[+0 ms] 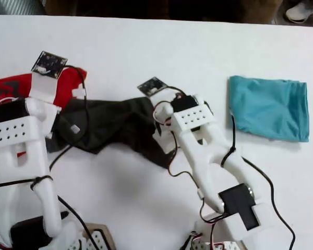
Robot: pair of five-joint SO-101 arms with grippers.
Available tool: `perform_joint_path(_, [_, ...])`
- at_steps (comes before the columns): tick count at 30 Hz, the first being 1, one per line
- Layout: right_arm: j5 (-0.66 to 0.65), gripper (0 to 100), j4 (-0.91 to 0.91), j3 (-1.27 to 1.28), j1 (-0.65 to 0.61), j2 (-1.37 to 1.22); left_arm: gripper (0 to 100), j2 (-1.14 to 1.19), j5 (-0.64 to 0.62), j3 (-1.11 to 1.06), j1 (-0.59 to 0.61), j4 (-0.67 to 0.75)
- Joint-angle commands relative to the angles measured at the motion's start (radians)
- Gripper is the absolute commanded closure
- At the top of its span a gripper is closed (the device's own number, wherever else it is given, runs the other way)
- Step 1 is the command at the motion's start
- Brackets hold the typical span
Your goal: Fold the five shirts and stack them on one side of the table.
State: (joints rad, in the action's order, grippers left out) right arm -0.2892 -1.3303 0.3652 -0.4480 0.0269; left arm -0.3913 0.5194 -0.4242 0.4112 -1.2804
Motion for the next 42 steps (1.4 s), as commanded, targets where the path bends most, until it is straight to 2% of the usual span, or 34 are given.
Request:
perform_joint_path(1, [-0.006,97.8,-0.007,-0.009,-0.005,0.045,97,-0.020,-0.006,0.015,0.008,0.000])
perform_joint_path(5, [-0.052,97.8,-0.015,-0.075,0.005,0.194,97,-0.025,-0.008,0.018,0.003,0.000])
perform_joint_path(8, [-0.084,97.9,-0.021,-0.172,0.059,0.277,97,-0.025,-0.014,0.067,0.003,-0.011])
perform_joint_path(14, [-0.084,97.9,0.002,-0.284,0.182,0.285,97,-0.021,-0.012,0.229,-0.025,-0.107])
perform_joint_path(19, [-0.078,97.9,0.019,-0.451,0.225,0.283,97,-0.023,-0.017,0.364,-0.115,-0.176])
perform_joint_path(23, [-0.078,97.8,-0.054,-0.485,0.217,0.245,97,-0.018,-0.015,0.435,-0.152,-0.209])
perform_joint_path(27, [-0.029,96.1,-0.185,-0.382,0.216,0.134,97,-0.018,-0.009,0.410,-0.127,-0.239])
perform_joint_path(32, [0.009,84.1,-0.154,-0.287,0.206,-0.030,97,-0.018,-0.009,0.344,-0.098,-0.212])
perform_joint_path(37, [0.061,84.1,-0.113,-0.288,0.186,-0.120,97,-0.018,-0.008,0.300,-0.101,-0.206])
perform_joint_path(42, [0.132,84.1,-0.096,-0.287,0.101,-0.128,97,-0.018,-0.012,0.283,-0.100,-0.207])
